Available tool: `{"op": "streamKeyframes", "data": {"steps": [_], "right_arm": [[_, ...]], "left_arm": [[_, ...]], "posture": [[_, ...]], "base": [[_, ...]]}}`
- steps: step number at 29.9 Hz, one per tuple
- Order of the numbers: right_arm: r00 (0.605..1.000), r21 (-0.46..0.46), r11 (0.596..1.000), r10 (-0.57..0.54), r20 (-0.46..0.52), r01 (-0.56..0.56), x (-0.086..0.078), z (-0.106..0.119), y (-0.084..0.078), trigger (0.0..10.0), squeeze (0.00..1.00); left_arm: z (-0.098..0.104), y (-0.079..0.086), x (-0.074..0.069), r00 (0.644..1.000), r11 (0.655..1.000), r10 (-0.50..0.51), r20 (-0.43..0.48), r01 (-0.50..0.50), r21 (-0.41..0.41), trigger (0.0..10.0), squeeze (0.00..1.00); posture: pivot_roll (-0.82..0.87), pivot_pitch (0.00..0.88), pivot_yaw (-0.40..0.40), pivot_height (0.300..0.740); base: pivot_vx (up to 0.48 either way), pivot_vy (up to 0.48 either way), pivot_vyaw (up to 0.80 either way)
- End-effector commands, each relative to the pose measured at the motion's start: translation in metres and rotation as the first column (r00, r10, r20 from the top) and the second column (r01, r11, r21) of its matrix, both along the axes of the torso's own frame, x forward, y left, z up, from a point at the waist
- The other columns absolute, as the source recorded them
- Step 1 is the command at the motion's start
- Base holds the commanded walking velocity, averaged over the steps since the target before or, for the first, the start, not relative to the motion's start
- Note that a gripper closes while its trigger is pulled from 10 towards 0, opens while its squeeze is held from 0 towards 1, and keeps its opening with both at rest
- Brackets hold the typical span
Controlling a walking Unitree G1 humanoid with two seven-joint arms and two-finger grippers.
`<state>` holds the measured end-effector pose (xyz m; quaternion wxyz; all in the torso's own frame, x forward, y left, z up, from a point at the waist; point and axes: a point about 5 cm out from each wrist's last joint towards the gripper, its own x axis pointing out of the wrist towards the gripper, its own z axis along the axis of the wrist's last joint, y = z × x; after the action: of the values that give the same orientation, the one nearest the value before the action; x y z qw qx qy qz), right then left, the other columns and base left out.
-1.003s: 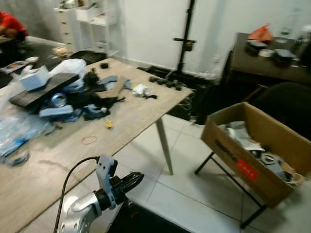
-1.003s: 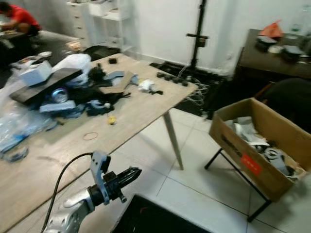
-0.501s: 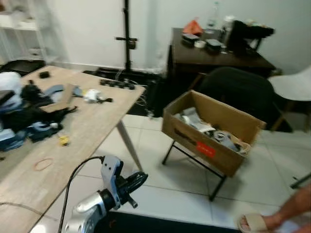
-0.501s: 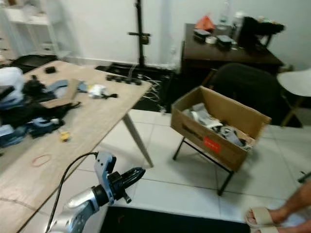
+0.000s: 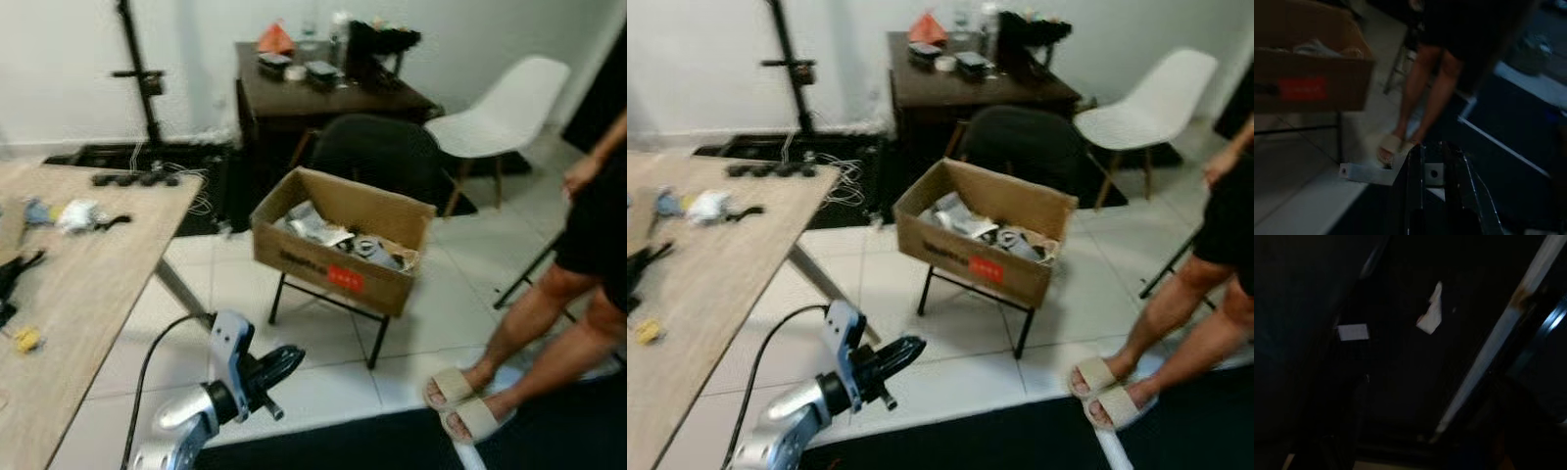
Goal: Picking trash to rubbish bin
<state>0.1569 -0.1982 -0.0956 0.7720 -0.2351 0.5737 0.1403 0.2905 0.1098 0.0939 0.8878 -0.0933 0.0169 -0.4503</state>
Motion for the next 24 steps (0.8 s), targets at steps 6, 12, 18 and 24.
{"op": "streamKeyframes", "data": {"steps": [6, 12, 18, 24], "right_arm": [[1.0, 0.041, 0.999, -0.003, -0.015, 0.003, -0.0067, -0.0038, 0.0093, 10.0, 0.0], [1.0, 0.039, 0.999, -0.001, -0.015, 0.001, -0.007, -0.0039, 0.009, 10.0, 0.0], [1.0, 0.043, 0.999, -0.005, -0.01, 0.005, -0.0067, -0.0038, 0.0094, 10.0, 0.0], [1.0, 0.038, 0.999, 0.011, -0.026, -0.01, -0.0073, -0.004, 0.0092, 10.0, 0.0]], "left_arm": [[-0.0028, -0.0076, -0.0099, 0.998, 0.997, -0.069, -0.014, 0.068, -0.02, 10.0, 0.0], [-0.0001, -0.009, -0.0103, 0.997, 0.997, -0.078, 0.0, 0.078, -0.027, 10.0, 0.0], [0.0013, -0.009, -0.0101, 0.996, 0.996, -0.084, 0.004, 0.084, -0.026, 10.0, 0.0], [0.0023, -0.0091, -0.0109, 0.996, 0.996, -0.091, 0.005, 0.091, -0.027, 10.0, 0.0]], "posture": [[-0.06, 0.181, 0.045, 0.74], [-0.07, 0.182, 0.047, 0.74], [-0.07, 0.187, 0.049, 0.74], [-0.07, 0.187, 0.047, 0.74]], "base": [[0.193, 0.0, -0.1], [0.353, 0.0, 0.0], [0.385, 0.0, 0.0], [0.387, 0.0, -0.51]]}}
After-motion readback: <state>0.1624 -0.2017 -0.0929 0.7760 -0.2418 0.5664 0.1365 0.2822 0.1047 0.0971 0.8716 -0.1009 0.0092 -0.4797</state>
